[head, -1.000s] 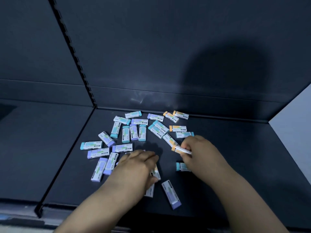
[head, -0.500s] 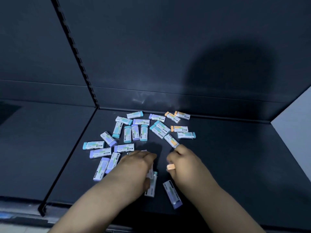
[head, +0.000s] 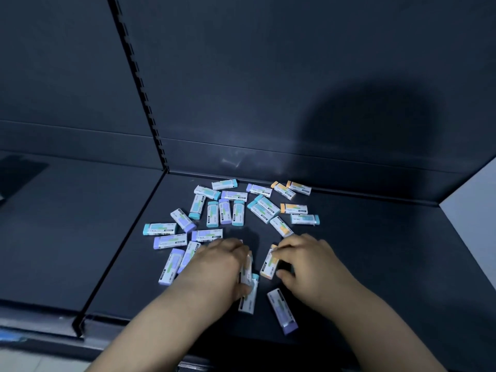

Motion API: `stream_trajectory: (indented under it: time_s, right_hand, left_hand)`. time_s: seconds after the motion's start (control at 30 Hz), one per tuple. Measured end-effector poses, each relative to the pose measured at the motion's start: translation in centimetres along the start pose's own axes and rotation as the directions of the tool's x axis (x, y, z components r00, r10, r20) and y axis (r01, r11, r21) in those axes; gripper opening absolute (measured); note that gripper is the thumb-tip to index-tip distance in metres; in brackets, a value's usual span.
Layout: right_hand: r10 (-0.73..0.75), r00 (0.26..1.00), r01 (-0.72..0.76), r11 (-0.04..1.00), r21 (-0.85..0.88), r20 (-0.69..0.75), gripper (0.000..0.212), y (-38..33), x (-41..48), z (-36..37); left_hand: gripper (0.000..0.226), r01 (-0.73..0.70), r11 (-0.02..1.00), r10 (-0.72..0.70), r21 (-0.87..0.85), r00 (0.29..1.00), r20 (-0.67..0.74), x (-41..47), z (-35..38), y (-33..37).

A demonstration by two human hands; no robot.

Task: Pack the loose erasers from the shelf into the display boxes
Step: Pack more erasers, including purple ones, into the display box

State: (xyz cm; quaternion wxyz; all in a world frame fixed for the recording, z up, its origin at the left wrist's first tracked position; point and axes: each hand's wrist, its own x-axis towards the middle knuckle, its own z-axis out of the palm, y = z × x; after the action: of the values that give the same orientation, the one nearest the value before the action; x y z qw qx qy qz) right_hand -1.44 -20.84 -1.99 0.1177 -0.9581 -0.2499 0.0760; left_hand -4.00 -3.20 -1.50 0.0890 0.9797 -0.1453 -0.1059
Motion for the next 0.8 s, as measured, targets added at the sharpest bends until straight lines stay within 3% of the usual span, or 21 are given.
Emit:
stream_trajectory:
  time_s: [0.3,0.53,0.8]
  right_hand:
    - [0.122,0.991,-0.111,0.979,-0.174,0.053,0.064,-0.7,1.4,-0.2]
    - [0.055,0.996,-0.048,0.995,-0.091,0.076,0.072,-0.7,1.9,0.3]
    - [-0.031,0.998,0.031,0.999,0.012,-0.059,0.070,-0.6,0.5,-0.7]
  left_hand:
    - [0.064,-0.022,0.993,0.020,0.112,1.000,0.014,0.4,-0.4,0.3]
    - [0.067,-0.034,0.992,0.030,0.125,0.999,0.034,0.7,-0.6,0.2]
    - [0.065,-0.018,0.996,0.030,0.082,0.988,-0.151,-0.1,-0.4,0.3]
